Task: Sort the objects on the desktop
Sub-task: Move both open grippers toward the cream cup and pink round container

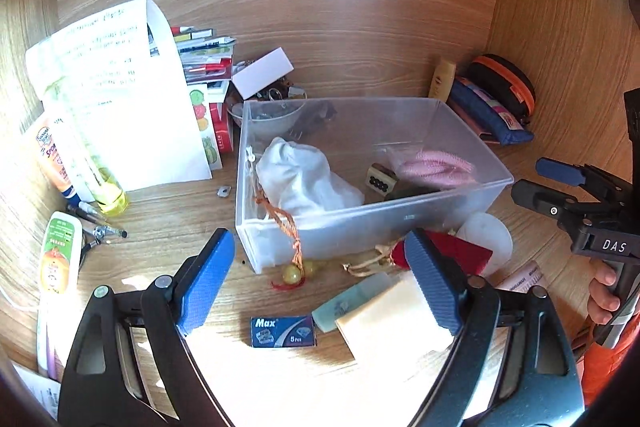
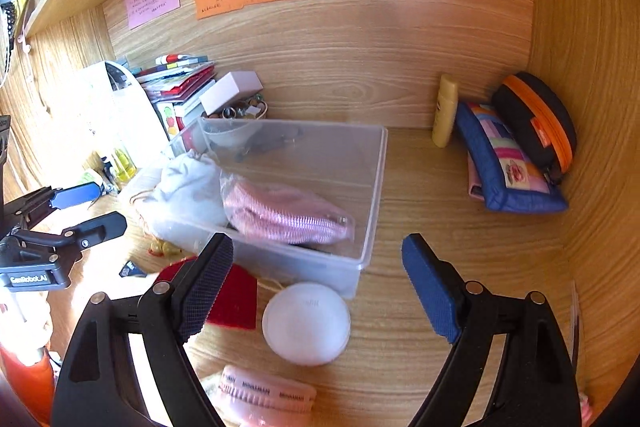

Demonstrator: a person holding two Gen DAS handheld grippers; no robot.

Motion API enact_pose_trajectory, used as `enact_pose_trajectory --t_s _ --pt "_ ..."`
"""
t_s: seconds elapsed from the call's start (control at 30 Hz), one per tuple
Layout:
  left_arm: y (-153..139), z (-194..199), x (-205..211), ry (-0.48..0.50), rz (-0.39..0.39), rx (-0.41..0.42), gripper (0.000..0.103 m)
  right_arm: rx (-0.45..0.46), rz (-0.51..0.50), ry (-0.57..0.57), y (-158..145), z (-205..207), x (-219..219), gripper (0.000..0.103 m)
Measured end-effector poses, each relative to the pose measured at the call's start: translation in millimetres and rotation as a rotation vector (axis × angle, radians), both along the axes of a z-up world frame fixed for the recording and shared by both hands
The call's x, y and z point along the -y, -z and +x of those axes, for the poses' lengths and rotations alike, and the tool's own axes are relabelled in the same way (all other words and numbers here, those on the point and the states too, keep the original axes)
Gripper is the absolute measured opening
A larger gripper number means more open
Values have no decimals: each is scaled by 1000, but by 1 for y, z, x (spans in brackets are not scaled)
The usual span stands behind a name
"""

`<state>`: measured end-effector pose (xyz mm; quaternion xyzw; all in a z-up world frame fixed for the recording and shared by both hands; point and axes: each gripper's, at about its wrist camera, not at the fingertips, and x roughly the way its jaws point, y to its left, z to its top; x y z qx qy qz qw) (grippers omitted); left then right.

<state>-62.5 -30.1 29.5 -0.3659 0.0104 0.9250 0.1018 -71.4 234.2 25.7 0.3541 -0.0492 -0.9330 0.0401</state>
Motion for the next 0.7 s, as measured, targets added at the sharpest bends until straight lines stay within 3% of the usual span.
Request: enact_pose_trajectory --t_s 0.43,0.7 --pt "27 31 -34 73 17 46 87 79 -72 -3 35 41 16 85" --pt "46 32 -40 51 21 93 87 103 -96 -14 50 59 28 85"
